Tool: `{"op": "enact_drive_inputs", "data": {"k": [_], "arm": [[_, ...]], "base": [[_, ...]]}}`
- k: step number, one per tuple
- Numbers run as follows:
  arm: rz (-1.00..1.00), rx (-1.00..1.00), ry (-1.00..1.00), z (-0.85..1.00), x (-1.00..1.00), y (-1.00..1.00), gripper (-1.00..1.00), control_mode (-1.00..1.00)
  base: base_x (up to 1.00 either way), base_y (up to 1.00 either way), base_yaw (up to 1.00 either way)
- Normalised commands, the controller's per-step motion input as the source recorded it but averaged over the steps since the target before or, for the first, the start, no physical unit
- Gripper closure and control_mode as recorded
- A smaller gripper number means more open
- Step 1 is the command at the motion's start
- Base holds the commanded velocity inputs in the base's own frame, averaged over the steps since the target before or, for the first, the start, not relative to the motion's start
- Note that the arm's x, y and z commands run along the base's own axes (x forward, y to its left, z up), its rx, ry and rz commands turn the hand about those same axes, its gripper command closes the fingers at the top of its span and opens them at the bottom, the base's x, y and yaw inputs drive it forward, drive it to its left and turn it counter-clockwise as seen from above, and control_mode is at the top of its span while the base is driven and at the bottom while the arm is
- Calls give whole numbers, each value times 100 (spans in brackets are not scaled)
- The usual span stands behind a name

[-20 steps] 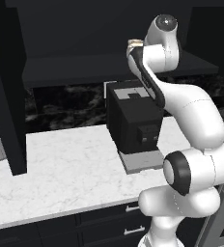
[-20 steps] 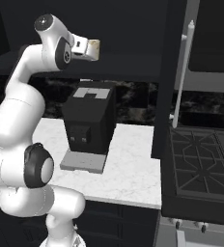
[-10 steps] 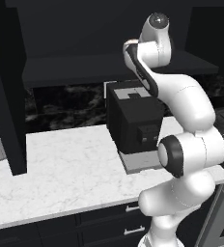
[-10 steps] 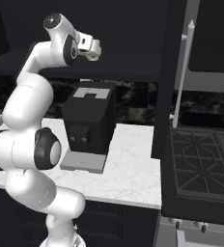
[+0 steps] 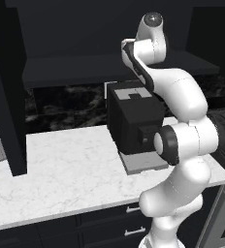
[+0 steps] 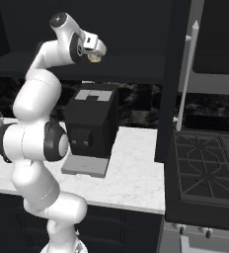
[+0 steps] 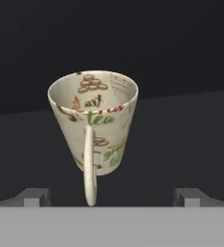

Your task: Gather all objects into one cabinet and sort the glasses and bowls to opposite sides.

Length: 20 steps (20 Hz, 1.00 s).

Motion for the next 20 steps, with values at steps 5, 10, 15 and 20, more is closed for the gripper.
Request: {"op": "enact_drive_inputs", "data": {"k": [5, 10, 15, 20], "arm": [[-4, 0, 0, -4, 32, 0, -100, -100], [-3, 0, 0, -11, 35, 0, -100, -100], [-1, 2, 0, -13, 33, 0, -100, -100], [0, 0, 0, -10, 20, 0, 100, -100]], "base": [[0, 0, 0], [0, 0, 0], [0, 0, 0], [0, 0, 0]]}}
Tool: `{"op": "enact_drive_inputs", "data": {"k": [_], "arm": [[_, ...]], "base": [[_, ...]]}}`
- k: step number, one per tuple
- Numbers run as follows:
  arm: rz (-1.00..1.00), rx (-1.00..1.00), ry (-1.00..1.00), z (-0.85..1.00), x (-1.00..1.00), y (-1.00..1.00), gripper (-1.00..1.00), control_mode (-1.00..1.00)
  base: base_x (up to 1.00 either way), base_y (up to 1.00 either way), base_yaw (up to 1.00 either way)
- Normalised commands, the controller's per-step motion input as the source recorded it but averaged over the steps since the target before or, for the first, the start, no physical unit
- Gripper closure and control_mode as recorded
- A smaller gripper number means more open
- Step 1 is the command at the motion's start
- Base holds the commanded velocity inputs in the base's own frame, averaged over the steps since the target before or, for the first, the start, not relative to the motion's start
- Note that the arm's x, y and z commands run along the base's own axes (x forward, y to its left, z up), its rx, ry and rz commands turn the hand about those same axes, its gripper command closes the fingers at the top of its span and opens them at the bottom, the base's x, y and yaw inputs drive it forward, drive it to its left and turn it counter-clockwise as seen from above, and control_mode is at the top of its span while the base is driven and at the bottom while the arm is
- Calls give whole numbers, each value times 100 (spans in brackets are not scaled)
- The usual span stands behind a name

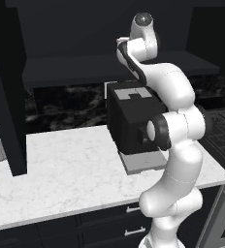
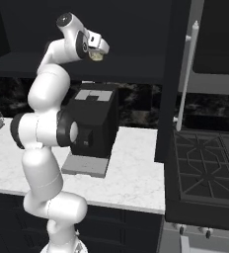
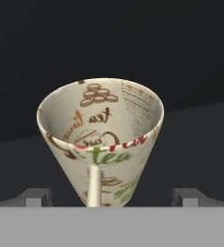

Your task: Gather all objects into one cabinet and sort the glasses and bowls to opposite sides.

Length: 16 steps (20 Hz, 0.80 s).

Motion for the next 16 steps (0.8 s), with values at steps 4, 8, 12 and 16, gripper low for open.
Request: {"op": "enact_drive_inputs", "data": {"k": [4, 8, 12, 16], "arm": [[-1, 1, 0, -10, 14, 0, 100, -100], [-2, 4, 0, -8, 0, 0, 100, -100], [-3, 0, 0, -4, 0, 0, 100, -100], [-3, 0, 0, -3, 0, 0, 100, -100]], "base": [[0, 0, 0], [0, 0, 0], [0, 0, 0], [0, 0, 0]]}}
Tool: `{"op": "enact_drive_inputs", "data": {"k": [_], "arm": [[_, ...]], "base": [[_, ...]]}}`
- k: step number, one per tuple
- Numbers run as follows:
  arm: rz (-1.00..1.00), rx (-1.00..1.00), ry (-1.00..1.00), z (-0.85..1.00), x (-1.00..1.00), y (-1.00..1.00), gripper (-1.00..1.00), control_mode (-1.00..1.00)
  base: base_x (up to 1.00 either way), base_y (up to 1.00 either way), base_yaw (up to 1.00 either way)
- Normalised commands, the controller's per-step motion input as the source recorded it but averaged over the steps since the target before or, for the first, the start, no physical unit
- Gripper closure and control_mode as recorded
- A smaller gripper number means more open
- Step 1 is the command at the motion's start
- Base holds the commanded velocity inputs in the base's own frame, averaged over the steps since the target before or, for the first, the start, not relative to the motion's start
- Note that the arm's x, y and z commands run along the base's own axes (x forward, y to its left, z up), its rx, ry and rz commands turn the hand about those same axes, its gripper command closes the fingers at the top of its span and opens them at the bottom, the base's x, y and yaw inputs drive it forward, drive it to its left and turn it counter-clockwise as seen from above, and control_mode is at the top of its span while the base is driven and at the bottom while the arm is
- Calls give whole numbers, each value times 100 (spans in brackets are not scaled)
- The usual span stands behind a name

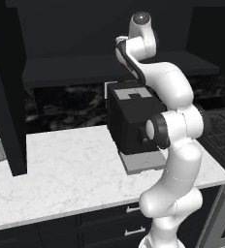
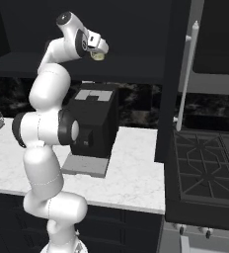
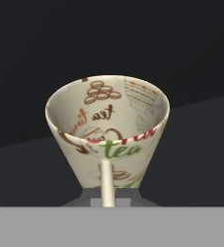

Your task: Gather all objects into one cabinet and sort the glasses and bowls to opposite sides.

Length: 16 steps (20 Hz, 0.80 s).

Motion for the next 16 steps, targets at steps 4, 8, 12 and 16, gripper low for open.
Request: {"op": "enact_drive_inputs", "data": {"k": [4, 8, 12, 16], "arm": [[-2, 0, 0, 0, -1, 0, 100, -100], [-1, 2, 0, 2, -38, 0, 100, -100], [0, 2, -7, 19, -55, 0, 100, -100], [0, -2, -12, 29, -73, 0, 100, -100]], "base": [[0, 0, 0], [0, 0, 0], [0, 0, 0], [0, 0, 0]]}}
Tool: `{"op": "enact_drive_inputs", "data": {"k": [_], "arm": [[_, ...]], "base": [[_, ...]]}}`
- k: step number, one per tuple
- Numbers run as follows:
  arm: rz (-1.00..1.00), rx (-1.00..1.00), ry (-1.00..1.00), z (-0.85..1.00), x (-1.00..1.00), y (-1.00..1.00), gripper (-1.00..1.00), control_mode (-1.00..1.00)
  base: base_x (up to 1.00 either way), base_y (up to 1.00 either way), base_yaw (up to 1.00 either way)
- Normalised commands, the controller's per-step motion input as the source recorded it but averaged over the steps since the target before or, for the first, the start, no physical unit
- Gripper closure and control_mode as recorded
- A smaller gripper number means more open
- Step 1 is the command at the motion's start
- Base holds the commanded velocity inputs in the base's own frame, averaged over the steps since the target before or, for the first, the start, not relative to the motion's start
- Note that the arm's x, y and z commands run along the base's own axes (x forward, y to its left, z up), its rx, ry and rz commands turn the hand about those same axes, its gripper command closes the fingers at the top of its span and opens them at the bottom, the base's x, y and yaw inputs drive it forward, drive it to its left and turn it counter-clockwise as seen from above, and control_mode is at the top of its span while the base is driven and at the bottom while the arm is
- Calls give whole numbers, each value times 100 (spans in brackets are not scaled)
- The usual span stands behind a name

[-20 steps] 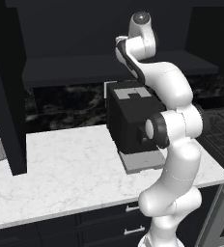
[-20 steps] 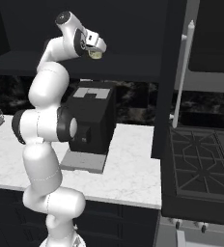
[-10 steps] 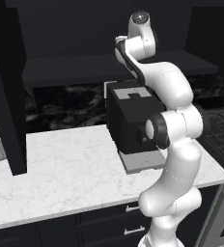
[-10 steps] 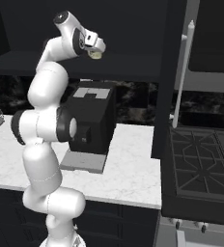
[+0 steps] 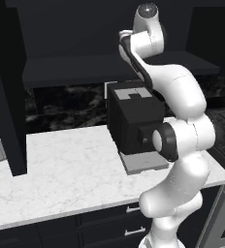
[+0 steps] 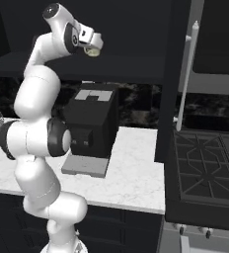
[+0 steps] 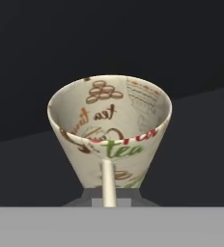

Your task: Gather all objects into one cabinet and sort the glasses and bowls to opposite sides.

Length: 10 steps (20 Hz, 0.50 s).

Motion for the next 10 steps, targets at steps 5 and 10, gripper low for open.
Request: {"op": "enact_drive_inputs", "data": {"k": [5, 10], "arm": [[0, -1, -7, 6, -96, 0, 100, -100], [-1, 3, -1, 1, -100, 4, 100, -100]], "base": [[0, 0, 0], [0, 0, 0]]}}
